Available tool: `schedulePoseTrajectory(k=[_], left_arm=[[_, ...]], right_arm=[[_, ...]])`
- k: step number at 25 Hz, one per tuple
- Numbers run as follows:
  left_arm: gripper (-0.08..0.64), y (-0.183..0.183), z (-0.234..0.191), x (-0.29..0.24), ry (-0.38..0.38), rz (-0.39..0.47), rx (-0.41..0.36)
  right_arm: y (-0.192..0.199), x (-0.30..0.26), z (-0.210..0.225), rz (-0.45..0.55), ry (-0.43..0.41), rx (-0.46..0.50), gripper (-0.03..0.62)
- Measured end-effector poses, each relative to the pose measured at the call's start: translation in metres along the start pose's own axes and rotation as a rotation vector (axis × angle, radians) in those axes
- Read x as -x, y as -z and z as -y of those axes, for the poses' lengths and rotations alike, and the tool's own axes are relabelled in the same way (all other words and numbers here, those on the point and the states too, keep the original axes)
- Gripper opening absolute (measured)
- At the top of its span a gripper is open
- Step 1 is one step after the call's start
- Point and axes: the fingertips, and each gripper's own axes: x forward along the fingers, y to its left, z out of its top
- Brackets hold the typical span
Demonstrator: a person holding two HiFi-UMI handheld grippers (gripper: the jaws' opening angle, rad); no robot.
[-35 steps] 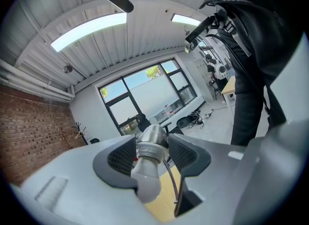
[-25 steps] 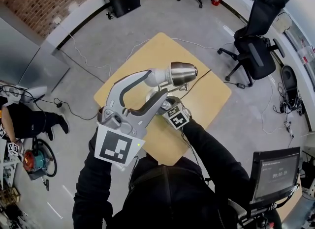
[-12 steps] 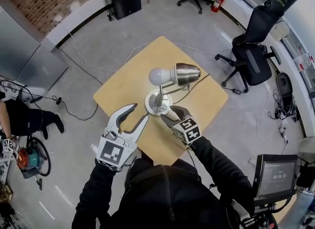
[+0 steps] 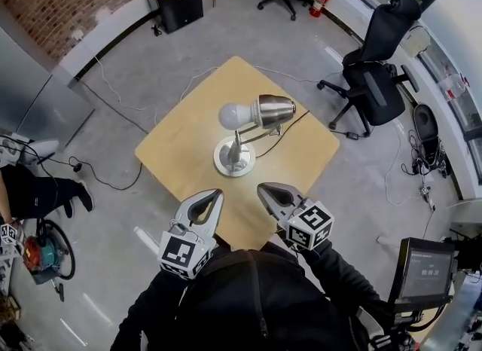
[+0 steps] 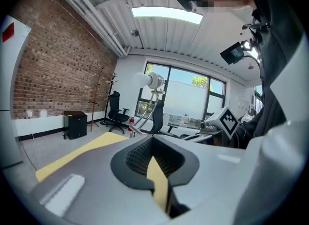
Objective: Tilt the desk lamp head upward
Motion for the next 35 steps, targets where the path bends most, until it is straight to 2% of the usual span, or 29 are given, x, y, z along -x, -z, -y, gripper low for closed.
schedulePoseTrajectory(k=[5,9,14,21,35], left_arm=[[0.006,-0.009,0.018,-0.012,0.068,0.024,-0.004],[0.006,-0.018,0.021,-0.014,0.088,0.043,-0.009],[0.006,-0.024,0.025,-0.014,0.092,0.039,-0.013],[0.006,-0.020,0.024,-0.009,0.078,0.028,0.000],[0.006,-0.017,0.025,-0.008,0.064,0.027,0.001]], right_arm=[[-0.027,0.013,-0.020,0.094,-0.001,0.031,0.005],[-0.061,0.019,-0.031,0.155,0.010,0.077,0.005],[-0.081,0.027,-0.039,0.190,0.038,0.152,0.005],[-0.088,0.028,-0.053,0.201,0.030,0.217,0.005],[-0.088,0.031,-0.058,0.193,0.026,0.248,0.005]])
